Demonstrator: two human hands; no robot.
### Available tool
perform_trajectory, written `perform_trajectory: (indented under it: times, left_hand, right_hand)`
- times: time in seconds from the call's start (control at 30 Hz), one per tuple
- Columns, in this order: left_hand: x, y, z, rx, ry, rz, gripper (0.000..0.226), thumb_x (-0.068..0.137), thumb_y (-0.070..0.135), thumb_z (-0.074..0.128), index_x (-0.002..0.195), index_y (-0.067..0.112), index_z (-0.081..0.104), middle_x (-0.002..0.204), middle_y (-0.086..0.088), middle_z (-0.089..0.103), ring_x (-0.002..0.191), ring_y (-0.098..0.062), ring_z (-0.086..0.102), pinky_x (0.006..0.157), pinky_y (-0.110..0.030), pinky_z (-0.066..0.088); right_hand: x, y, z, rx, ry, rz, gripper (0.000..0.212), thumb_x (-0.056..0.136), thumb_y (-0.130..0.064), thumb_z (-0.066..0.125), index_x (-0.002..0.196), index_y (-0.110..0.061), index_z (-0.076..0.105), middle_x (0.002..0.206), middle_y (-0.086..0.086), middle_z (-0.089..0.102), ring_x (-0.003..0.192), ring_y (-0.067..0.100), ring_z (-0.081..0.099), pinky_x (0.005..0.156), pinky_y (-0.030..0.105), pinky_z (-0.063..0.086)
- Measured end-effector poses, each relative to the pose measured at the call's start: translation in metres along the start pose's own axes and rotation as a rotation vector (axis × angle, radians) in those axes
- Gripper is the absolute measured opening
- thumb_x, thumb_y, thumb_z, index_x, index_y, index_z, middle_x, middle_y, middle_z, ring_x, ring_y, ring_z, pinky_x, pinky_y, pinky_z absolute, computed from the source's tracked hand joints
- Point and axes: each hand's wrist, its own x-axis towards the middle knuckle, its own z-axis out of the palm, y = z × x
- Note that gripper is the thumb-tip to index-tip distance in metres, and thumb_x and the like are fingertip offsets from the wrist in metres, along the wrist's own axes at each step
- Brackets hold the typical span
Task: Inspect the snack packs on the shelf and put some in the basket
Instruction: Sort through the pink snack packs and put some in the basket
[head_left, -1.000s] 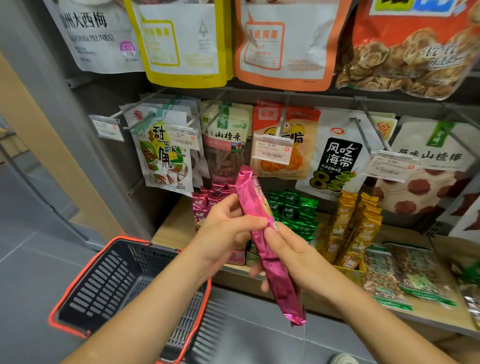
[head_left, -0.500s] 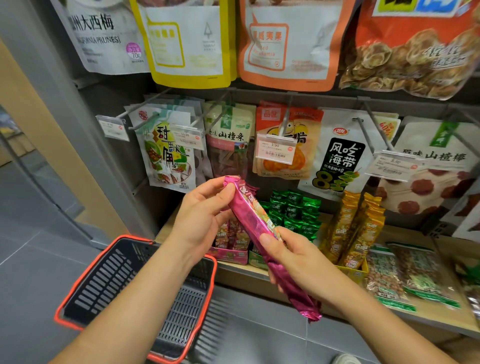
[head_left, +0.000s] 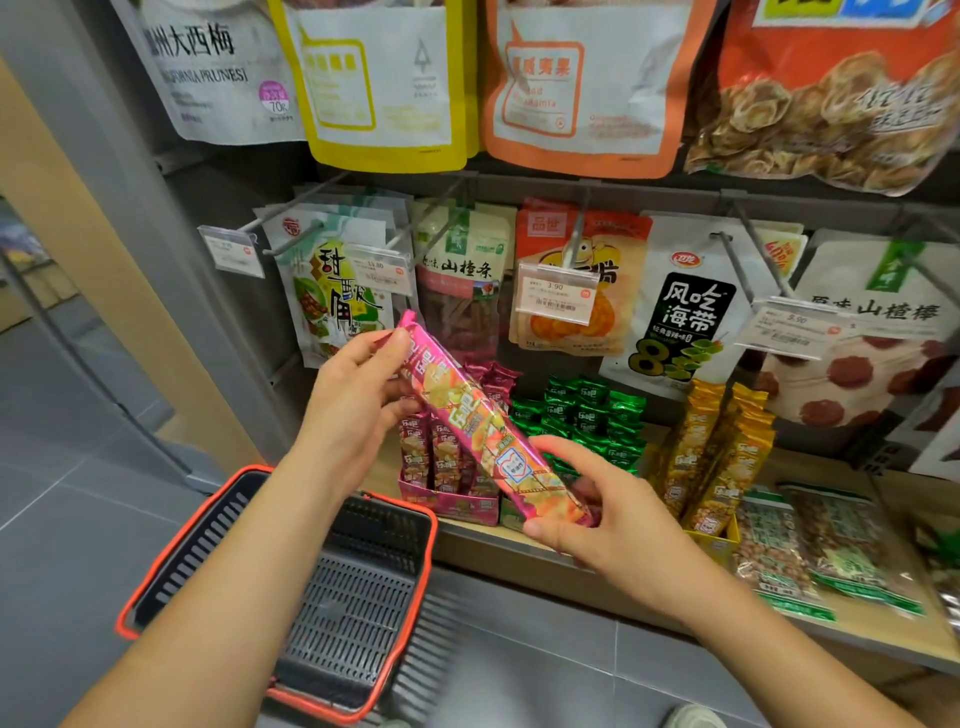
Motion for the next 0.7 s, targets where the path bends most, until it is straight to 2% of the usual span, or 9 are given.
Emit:
perform_trajectory:
  times: [0.07, 0.13, 0.17, 0.23, 0.33, 0.43, 0.5, 0.57, 0.7]
  left_hand:
    - [0.0003, 0.0012, -0.0017, -0.006, -0.024, -0.013, 0.016, 0.089, 0.039, 0.065, 0.091, 0.023, 0.069, 0.082, 0.001, 0.072, 0.076, -0.015, 0.068, 0.066, -0.027, 0.057]
    - [0.0, 0.0012, -0.0019, 0.02, -0.056, -0.022, 0.028, 0.078, 0.047, 0.07, 0.092, 0.023, 0.069, 0.084, 0.001, 0.073, 0.083, -0.016, 0.071, 0.07, -0.028, 0.058]
    - [0.0, 0.0007, -0.0013, 0.031, -0.045, -0.014, 0.03, 0.076, 0.045, 0.071, 0.093, 0.022, 0.068, 0.084, 0.001, 0.074, 0.084, -0.016, 0.071, 0.07, -0.028, 0.058]
    - [0.0015, -0.0008, -0.0011, -0.003, 0.02, -0.008, 0.018, 0.083, 0.032, 0.072, 0.093, 0.018, 0.067, 0.081, 0.0, 0.073, 0.081, -0.015, 0.07, 0.068, -0.027, 0.057]
    - [0.0048, 0.0002, -0.003, -0.12, 0.101, -0.054, 0.006, 0.093, 0.02, 0.063, 0.092, 0.015, 0.066, 0.081, -0.002, 0.068, 0.08, -0.015, 0.065, 0.075, -0.03, 0.057]
    - [0.0069, 0.0017, -0.0058, -0.22, 0.102, -0.063, 0.009, 0.095, 0.019, 0.059, 0.094, 0.013, 0.064, 0.086, -0.005, 0.064, 0.079, -0.015, 0.061, 0.074, -0.028, 0.057]
    - [0.0078, 0.0026, -0.0071, -0.255, 0.09, -0.049, 0.011, 0.097, 0.019, 0.055, 0.096, 0.012, 0.063, 0.085, -0.006, 0.063, 0.074, -0.013, 0.061, 0.069, -0.025, 0.057]
    - [0.0087, 0.0027, -0.009, -0.271, 0.079, -0.039, 0.014, 0.099, 0.019, 0.052, 0.099, 0.012, 0.063, 0.088, -0.007, 0.064, 0.074, -0.013, 0.062, 0.069, -0.026, 0.058]
    - [0.0096, 0.0002, -0.0103, -0.206, 0.044, -0.063, 0.017, 0.1, 0.027, 0.051, 0.101, 0.016, 0.064, 0.088, -0.005, 0.067, 0.082, -0.015, 0.065, 0.074, -0.029, 0.058]
  right_hand:
    - [-0.0006, 0.0002, -0.0001, -0.217, 0.101, -0.008, 0.069, 0.075, -0.041, 0.08, 0.132, -0.05, 0.042, 0.099, -0.022, 0.064, 0.086, -0.003, 0.063, 0.07, 0.012, 0.05]
    - [-0.0006, -0.0005, -0.0003, -0.424, 0.197, -0.028, 0.067, 0.076, -0.045, 0.078, 0.133, -0.042, 0.044, 0.105, -0.018, 0.064, 0.092, 0.003, 0.062, 0.079, 0.024, 0.054]
    - [-0.0007, -0.0007, -0.0001, -0.471, 0.224, -0.058, 0.063, 0.076, -0.045, 0.077, 0.131, -0.04, 0.046, 0.109, -0.018, 0.063, 0.095, 0.004, 0.06, 0.08, 0.028, 0.054]
    - [-0.0007, -0.0011, -0.0001, -0.454, 0.223, -0.127, 0.054, 0.076, -0.05, 0.076, 0.123, -0.039, 0.051, 0.106, -0.019, 0.06, 0.093, 0.002, 0.056, 0.077, 0.024, 0.051]
    - [-0.001, -0.0013, -0.0016, -0.22, 0.142, -0.115, 0.047, 0.072, -0.064, 0.067, 0.112, -0.044, 0.051, 0.097, -0.015, 0.056, 0.088, 0.002, 0.053, 0.071, 0.016, 0.044]
    - [0.0019, -0.0046, -0.0036, 0.138, -0.021, 0.016, 0.055, 0.067, -0.074, 0.057, 0.111, -0.04, 0.056, 0.093, -0.008, 0.068, 0.084, 0.008, 0.064, 0.077, 0.032, 0.055]
    - [0.0036, -0.0064, -0.0053, 0.37, -0.116, 0.06, 0.056, 0.069, -0.067, 0.059, 0.115, -0.034, 0.06, 0.089, -0.003, 0.073, 0.077, 0.012, 0.068, 0.068, 0.029, 0.055]
    - [0.0029, -0.0082, -0.0069, 0.487, -0.151, 0.056, 0.048, 0.076, -0.056, 0.061, 0.115, -0.029, 0.064, 0.09, 0.005, 0.074, 0.076, 0.016, 0.068, 0.064, 0.022, 0.053]
    - [0.0004, -0.009, -0.0077, 0.552, -0.053, 0.022, 0.02, 0.081, -0.03, 0.067, 0.099, -0.031, 0.076, 0.091, 0.008, 0.075, 0.076, 0.013, 0.069, 0.064, 0.017, 0.052]
